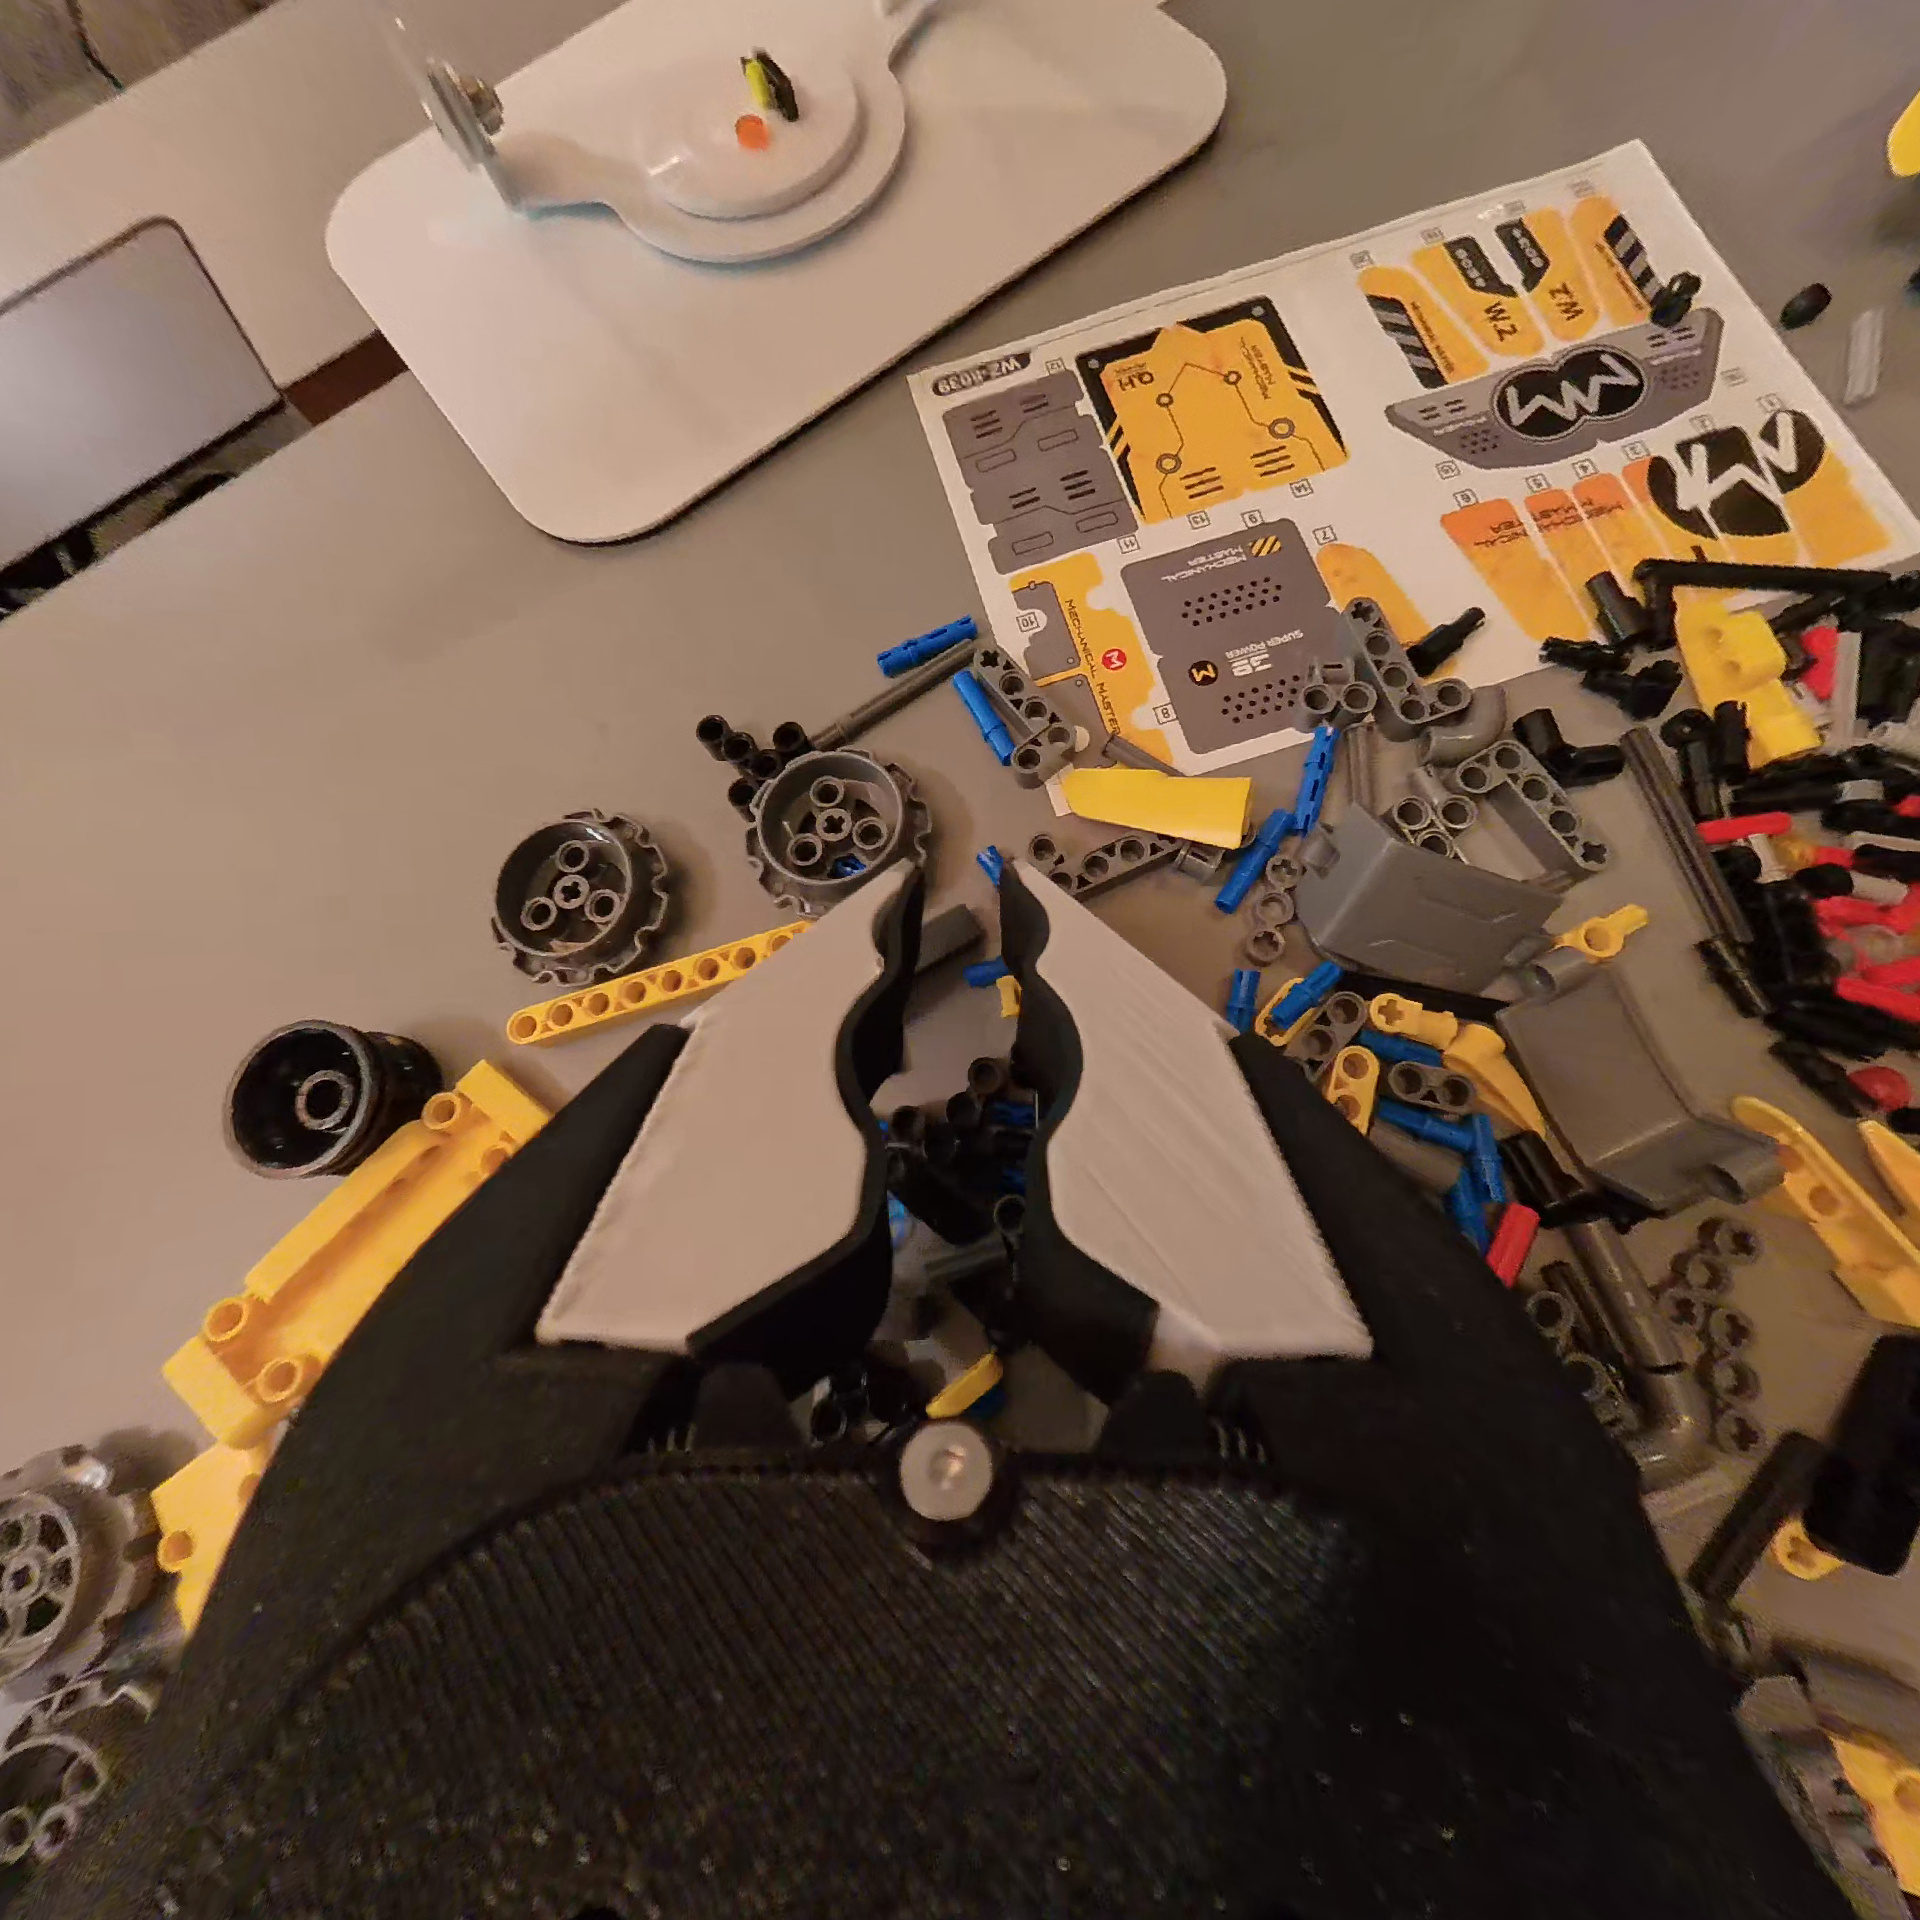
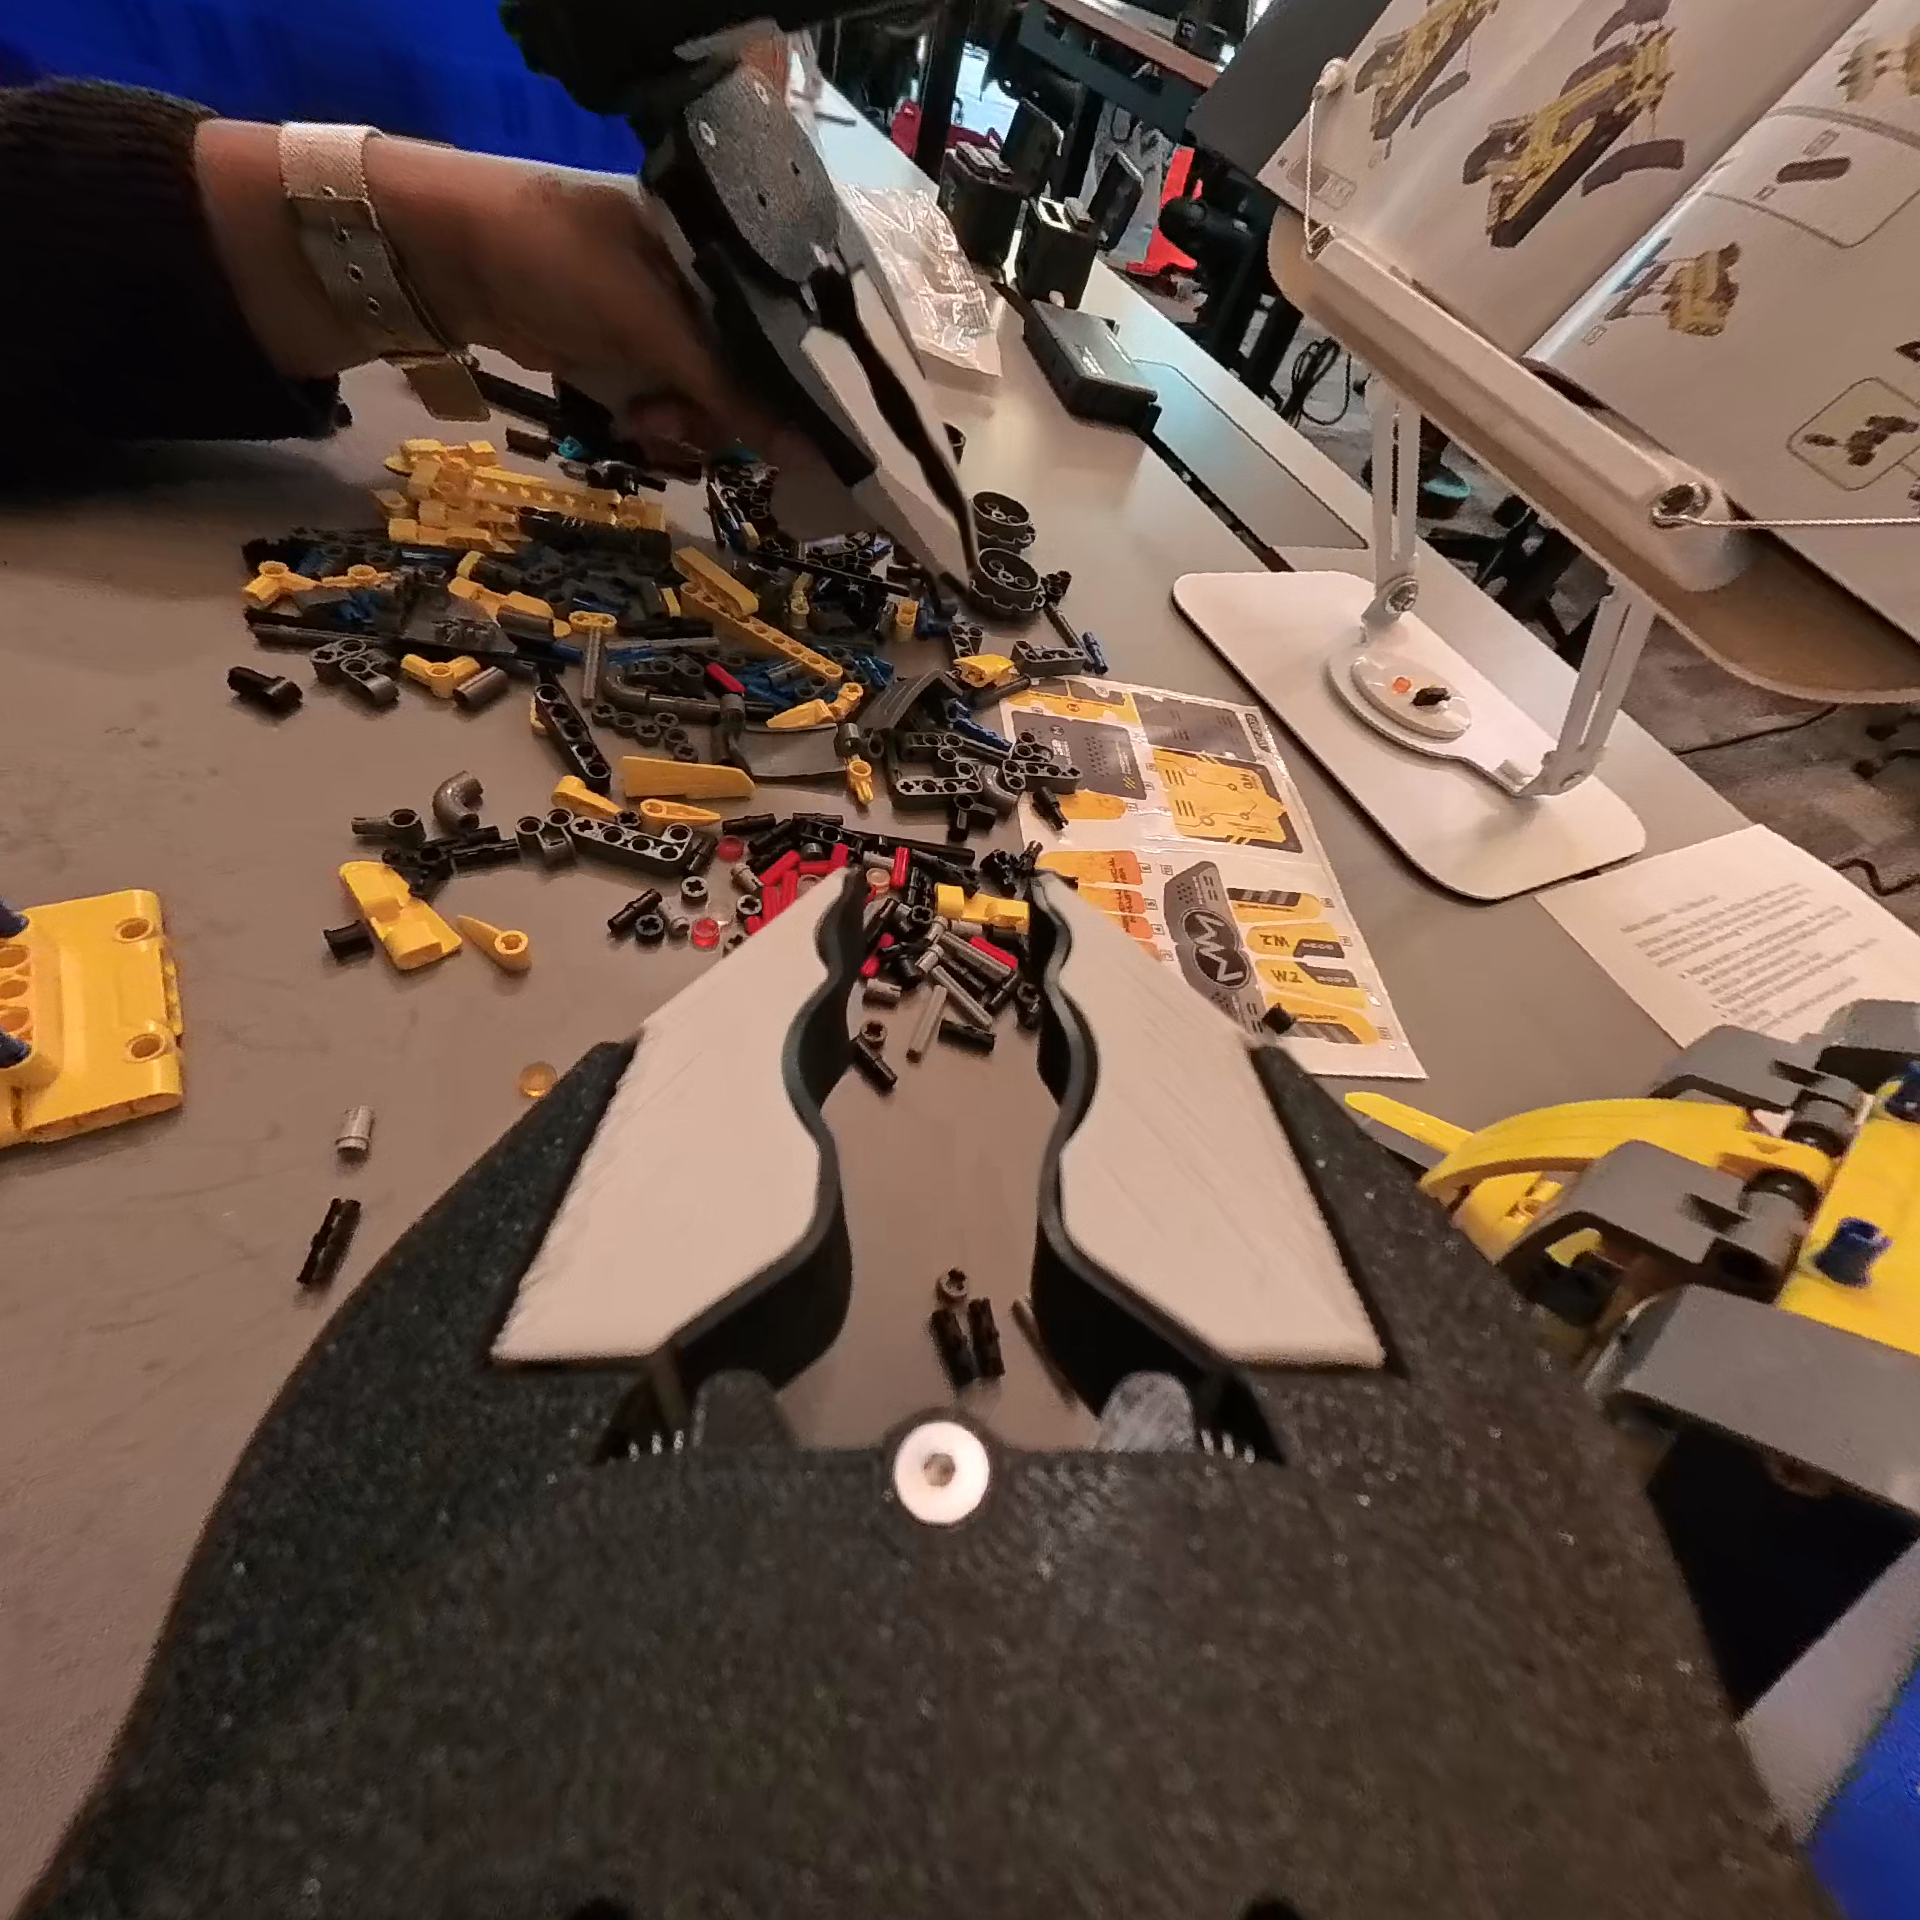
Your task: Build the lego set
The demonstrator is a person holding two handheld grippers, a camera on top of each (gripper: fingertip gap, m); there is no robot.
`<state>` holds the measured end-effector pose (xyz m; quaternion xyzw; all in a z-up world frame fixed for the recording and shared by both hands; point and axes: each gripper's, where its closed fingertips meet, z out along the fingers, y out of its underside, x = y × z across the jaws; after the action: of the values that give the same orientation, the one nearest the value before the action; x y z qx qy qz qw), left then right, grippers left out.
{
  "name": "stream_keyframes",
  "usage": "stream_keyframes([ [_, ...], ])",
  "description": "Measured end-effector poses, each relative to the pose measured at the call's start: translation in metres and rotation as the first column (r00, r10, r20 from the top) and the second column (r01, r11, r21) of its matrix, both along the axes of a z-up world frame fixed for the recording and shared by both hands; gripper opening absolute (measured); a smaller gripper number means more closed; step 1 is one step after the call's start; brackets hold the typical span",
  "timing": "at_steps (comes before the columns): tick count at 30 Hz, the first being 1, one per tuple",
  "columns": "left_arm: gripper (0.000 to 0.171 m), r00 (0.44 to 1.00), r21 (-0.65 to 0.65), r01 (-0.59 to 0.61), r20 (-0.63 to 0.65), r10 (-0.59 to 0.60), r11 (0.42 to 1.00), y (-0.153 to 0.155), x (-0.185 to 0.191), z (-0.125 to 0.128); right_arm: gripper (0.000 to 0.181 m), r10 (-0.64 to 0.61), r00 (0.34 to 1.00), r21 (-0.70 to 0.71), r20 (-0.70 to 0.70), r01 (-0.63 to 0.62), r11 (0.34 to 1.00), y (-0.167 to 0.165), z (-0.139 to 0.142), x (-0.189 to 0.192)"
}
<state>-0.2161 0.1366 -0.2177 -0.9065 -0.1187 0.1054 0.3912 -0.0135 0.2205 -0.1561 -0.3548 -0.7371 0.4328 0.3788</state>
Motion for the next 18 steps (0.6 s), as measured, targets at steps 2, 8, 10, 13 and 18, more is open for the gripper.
stream_keyframes([
  [2, 0.014, 0.999, 0.036, -0.023, -0.021, 0.024, 0.999, -0.003, -0.005, 0.01, 0.031, -0.002, 1.0, -0.009, 0.006, 0.002, 1.0, 0.001, -0.003, 0.001],
  [8, 0.018, 0.992, 0.222, -0.115, -0.021, 0.123, 0.968, -0.039, -0.026, 0.053, 0.031, 0.007, 0.999, -0.04, 0.045, -0.005, 0.999, 0.0, -0.012, 0.006],
  [10, 0.014, 0.991, 0.242, -0.13, 0.001, 0.134, 0.961, -0.052, -0.029, 0.06, 0.031, 0.01, 0.999, -0.068, 0.046, -0.007, 0.998, 0.0, -0.009, 0.007],
  [13, 0.013, 0.99, 0.268, -0.14, 0.01, 0.142, 0.953, -0.066, -0.023, 0.065, 0.031, -0.004, 0.999, -0.114, 0.039, 0.009, 0.993, 0.005, -0.005, 0.006],
  [18, 0.0, 0.998, 0.253, -0.05, 0.058, 0.037, 0.966, -0.077, 0.007, 0.052, 0.032, -0.057, 0.995, -0.177, 0.082, 0.071, 0.982, 0.023, -0.012, 0.001],
])
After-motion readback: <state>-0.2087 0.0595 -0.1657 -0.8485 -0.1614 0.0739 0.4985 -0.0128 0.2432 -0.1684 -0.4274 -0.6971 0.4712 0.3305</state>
